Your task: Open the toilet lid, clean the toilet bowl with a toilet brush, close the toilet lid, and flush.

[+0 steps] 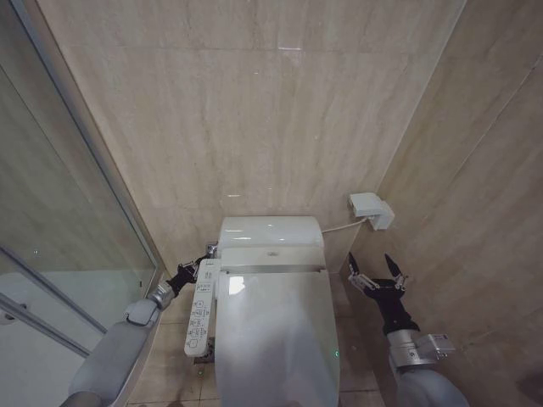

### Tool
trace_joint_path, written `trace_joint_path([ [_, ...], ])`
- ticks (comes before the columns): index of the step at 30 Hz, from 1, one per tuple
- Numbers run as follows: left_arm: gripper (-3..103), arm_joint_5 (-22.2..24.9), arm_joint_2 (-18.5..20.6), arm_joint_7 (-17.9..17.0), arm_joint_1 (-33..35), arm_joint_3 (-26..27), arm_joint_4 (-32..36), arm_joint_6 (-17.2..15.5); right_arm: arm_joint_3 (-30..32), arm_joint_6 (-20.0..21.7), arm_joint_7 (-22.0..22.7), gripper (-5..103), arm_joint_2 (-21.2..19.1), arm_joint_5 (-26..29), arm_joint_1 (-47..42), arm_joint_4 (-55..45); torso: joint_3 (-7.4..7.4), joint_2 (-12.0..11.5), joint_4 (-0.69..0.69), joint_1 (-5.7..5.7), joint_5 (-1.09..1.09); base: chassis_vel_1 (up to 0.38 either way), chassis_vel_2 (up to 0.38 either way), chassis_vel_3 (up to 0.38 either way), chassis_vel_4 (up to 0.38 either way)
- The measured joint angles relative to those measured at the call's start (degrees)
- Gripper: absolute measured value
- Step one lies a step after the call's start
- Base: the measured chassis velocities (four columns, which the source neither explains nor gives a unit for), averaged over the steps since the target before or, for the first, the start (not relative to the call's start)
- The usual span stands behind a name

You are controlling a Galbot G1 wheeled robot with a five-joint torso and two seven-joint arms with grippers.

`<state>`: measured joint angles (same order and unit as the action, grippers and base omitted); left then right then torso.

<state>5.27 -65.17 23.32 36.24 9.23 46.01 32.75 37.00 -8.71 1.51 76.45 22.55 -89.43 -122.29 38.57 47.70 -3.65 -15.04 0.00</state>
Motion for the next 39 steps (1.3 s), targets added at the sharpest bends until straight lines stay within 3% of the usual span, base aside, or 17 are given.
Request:
trace_joint_path([
  [39, 0, -0.03, 0.64, -0.25, 1.89, 1.8, 2.7, -0.27, 0.0, 0.0, 0.0, 100, 0.0, 0.0, 0.0, 0.0, 0.0, 0.0, -0.01, 0.0, -0.01, 0.0, 0.0, 0.0, 0.0],
])
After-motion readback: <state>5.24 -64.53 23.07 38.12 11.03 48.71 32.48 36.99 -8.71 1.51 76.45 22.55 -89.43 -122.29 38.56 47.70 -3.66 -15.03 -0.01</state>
